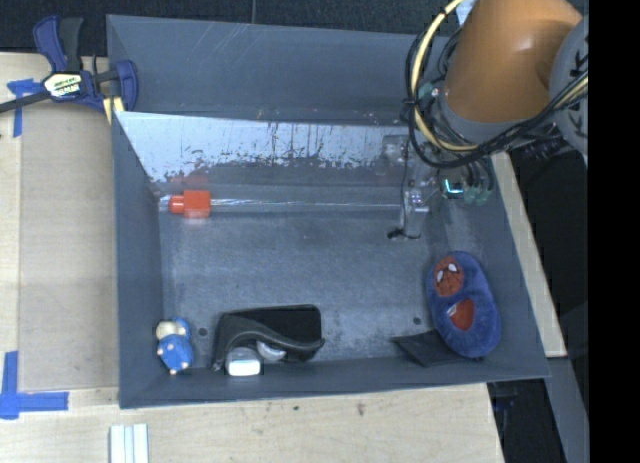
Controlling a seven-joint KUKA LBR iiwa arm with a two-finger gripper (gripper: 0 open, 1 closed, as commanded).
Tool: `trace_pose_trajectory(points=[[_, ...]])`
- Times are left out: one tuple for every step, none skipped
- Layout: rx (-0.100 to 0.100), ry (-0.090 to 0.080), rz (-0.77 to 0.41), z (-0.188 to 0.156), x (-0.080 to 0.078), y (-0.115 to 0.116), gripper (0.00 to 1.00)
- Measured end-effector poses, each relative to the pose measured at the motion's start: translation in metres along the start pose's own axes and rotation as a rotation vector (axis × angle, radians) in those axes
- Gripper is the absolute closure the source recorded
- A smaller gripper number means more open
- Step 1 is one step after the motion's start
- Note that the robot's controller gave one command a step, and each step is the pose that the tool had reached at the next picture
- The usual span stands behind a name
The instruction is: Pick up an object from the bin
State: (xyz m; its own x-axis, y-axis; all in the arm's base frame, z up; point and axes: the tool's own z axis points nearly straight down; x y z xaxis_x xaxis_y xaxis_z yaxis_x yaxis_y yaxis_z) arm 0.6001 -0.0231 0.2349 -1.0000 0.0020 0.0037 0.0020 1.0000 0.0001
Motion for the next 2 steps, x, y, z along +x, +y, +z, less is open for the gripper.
trace_pose_trajectory(points=[[0.0,-0.01,0.098,0.166,0.116,-0.089,0.0],[-0.003,-0.006,-0.213,0.165,0.053,-0.124,0.0]])
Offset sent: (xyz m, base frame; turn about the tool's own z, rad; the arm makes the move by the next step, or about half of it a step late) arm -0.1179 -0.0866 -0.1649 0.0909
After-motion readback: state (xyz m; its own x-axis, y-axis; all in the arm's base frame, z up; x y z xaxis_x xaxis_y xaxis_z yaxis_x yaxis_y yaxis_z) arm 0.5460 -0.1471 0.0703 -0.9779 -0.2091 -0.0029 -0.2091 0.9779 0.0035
